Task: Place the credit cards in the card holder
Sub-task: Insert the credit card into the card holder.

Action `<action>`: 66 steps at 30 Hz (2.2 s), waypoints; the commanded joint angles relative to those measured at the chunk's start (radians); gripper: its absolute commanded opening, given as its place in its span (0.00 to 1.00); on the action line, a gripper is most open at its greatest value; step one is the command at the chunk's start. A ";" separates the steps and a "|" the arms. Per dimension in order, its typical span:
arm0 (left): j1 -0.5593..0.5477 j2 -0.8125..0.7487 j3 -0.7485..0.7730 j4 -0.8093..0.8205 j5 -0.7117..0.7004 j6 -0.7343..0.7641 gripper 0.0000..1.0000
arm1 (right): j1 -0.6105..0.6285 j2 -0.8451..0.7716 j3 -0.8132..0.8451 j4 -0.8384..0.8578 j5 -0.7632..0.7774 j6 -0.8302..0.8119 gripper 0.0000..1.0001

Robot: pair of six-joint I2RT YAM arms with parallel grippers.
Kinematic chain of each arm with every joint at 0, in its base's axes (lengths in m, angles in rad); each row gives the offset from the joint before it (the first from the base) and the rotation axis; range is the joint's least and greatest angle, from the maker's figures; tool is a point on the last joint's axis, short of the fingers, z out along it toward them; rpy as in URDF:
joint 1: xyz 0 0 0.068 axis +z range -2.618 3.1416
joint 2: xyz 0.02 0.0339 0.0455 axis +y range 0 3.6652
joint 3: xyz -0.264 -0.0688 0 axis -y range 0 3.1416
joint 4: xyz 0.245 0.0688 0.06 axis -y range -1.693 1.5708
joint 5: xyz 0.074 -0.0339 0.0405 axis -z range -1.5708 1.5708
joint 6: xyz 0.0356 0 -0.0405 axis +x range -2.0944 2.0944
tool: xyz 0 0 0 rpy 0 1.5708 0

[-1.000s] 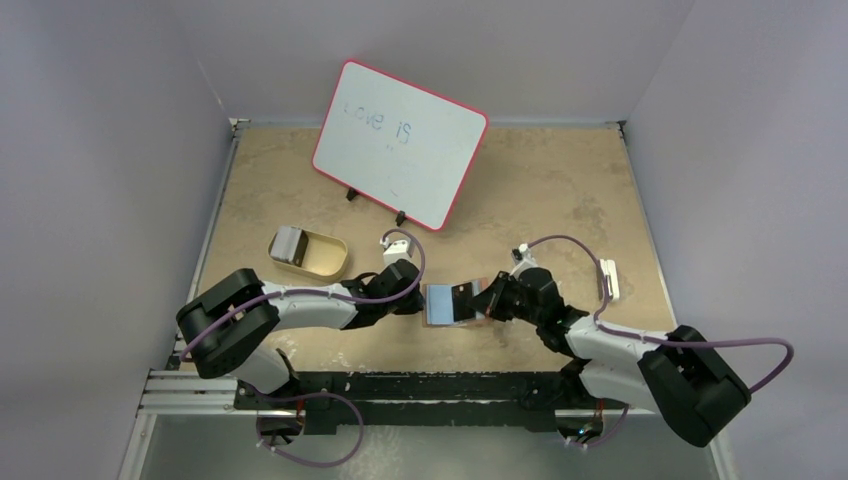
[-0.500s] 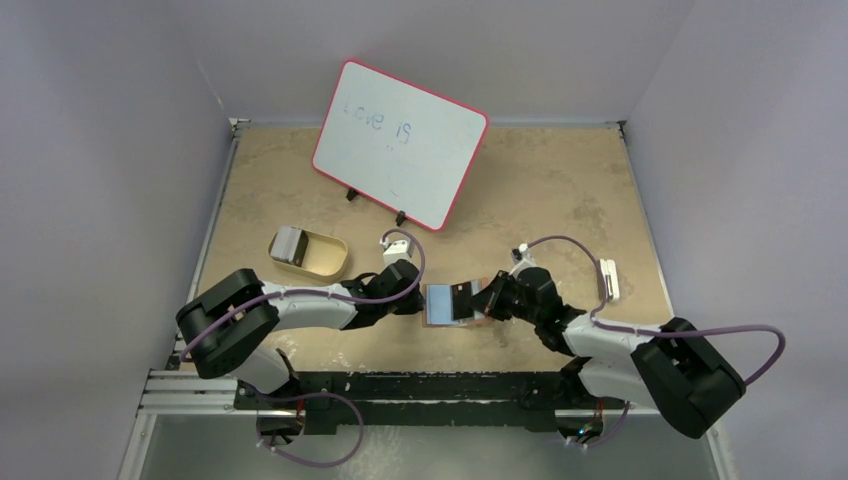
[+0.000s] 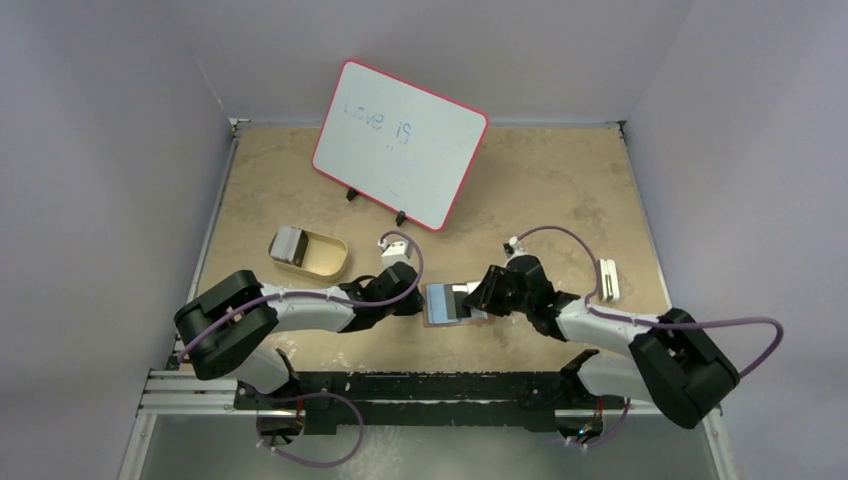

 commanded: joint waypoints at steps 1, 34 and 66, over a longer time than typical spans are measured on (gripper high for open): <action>-0.015 0.038 -0.055 -0.106 0.022 -0.003 0.00 | 0.003 -0.074 0.062 -0.258 0.109 -0.064 0.32; -0.013 0.050 0.070 -0.111 0.024 0.042 0.00 | 0.107 0.092 0.116 0.031 0.014 -0.087 0.31; 0.106 -0.152 0.084 -0.199 0.044 0.068 0.22 | 0.114 0.018 0.241 -0.243 0.102 -0.132 0.28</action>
